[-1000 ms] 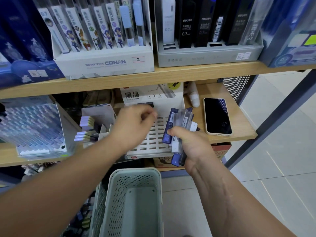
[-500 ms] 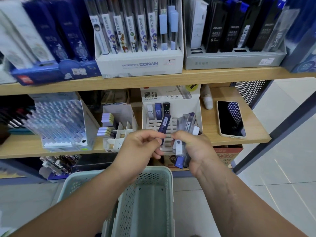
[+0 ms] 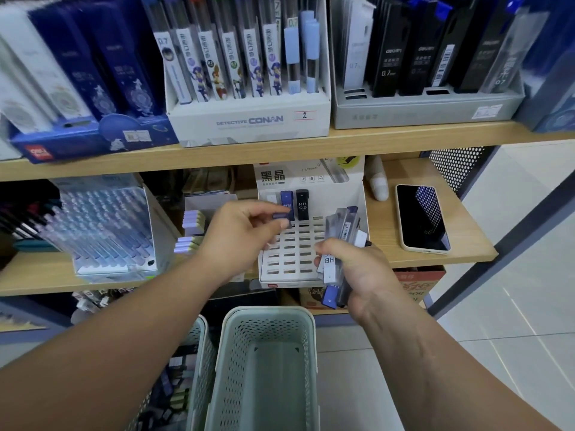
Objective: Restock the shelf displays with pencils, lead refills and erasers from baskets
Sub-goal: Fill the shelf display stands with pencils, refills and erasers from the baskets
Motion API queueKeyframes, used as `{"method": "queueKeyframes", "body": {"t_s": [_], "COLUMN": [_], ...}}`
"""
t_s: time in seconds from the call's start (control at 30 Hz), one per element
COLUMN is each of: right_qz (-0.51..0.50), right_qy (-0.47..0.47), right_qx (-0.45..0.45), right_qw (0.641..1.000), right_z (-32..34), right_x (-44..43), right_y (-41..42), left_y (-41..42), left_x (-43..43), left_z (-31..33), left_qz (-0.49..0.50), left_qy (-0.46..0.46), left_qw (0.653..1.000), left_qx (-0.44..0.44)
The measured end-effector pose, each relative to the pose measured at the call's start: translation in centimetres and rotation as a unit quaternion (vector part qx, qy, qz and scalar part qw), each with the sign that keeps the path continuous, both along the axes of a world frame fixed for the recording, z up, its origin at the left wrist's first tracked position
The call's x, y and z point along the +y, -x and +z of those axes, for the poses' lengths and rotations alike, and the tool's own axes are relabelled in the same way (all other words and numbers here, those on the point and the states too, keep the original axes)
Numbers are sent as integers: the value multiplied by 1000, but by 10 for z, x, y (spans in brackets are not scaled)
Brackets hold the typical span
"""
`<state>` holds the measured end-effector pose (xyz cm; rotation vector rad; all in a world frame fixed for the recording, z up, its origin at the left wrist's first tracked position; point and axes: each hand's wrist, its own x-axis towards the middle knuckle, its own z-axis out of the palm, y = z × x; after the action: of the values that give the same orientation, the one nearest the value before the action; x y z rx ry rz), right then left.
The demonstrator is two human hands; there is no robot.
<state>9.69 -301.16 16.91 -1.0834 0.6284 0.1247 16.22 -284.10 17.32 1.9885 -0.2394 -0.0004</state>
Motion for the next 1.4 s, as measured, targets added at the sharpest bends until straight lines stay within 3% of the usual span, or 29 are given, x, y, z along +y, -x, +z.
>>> {"method": "queueKeyframes", "body": {"t_s": [0.2,0.43,0.67,0.97,1.23,1.3,1.33,1.4], "right_qz": [1,-8,-8,-6,-3,-3,-3,-7], "right_qy": [1,7,-8,-13,-18,-25,-27,-21], "right_qx": [-1,-1,-3,-5,-10,-19,-22,-26], "right_qw": [1000,1000,1000,1000,1000,1000,999,999], "right_z": [-1,-5,-3,-2,-5,-4,-3,-3], "right_x": [-7,-13,-15,-16,-17,-15,-12,-7], "right_y": [1,-2,-1,0,-2,-3,-3,-5], "left_y": [-38,-51,-61,-60,-49,-37,-25,8], "left_x": [-6,-9,-13,-15,-21,-21,-23,-31], "left_z": [-4,-1,7,4,-6,0,5,11], "left_qz": [48,26,1,-24,-45,-24,-15,-10], "left_qy": [-131,-225,-271,-292,-393,-350,-297,-150], "left_qw": [981,962,957,948,879,901,930,988], "left_qx": [-136,-154,-102,-121,-265,-254,-216,-45]}}
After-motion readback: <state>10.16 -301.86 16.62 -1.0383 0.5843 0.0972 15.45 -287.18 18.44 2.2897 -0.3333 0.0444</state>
